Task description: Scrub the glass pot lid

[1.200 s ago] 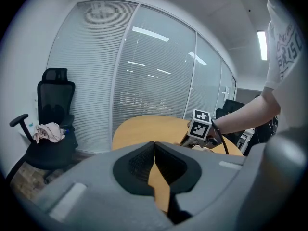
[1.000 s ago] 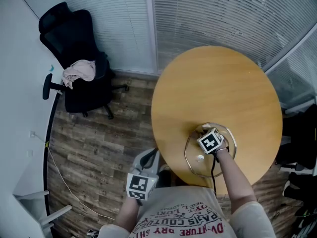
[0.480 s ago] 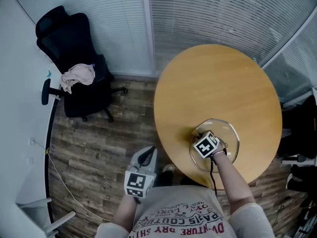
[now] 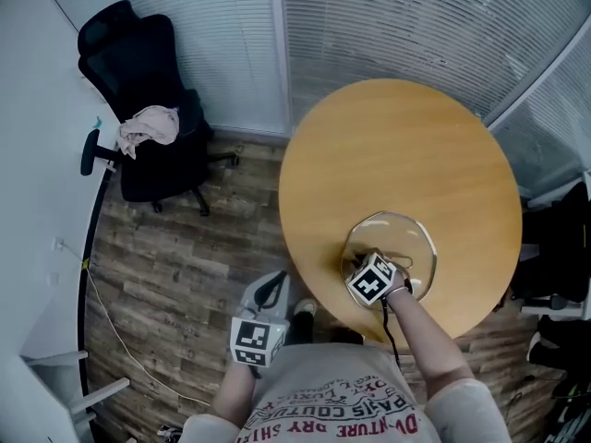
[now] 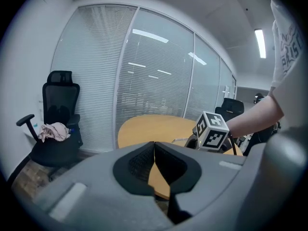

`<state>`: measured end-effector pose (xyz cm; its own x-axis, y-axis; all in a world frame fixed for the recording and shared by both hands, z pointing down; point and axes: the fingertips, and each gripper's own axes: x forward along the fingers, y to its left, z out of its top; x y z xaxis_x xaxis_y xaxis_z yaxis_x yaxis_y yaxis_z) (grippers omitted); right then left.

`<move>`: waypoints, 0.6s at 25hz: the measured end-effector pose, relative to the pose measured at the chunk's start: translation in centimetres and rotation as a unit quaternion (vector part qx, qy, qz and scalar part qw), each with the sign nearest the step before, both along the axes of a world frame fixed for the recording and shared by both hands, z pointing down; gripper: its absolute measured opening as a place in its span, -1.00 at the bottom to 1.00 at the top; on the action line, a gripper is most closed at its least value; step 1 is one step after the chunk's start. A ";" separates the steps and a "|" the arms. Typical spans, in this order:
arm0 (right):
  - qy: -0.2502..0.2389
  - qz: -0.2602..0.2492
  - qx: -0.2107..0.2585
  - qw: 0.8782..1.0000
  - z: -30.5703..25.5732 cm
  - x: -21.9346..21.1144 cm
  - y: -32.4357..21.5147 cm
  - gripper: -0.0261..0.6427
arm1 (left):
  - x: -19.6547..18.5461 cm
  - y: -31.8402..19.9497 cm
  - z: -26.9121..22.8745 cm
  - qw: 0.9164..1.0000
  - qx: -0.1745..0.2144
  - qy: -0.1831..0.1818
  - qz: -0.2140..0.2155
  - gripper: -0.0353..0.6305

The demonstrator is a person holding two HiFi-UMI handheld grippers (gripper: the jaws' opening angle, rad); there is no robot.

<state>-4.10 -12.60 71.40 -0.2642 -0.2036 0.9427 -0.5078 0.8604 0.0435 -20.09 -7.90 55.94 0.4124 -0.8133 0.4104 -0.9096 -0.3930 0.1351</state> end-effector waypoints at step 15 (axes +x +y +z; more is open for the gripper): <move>-0.027 -0.136 -0.009 0.990 -0.1 2.5 7.5 -0.75 | 5.1 6.1 -2.3 0.999 0.025 0.003 -0.048 -0.87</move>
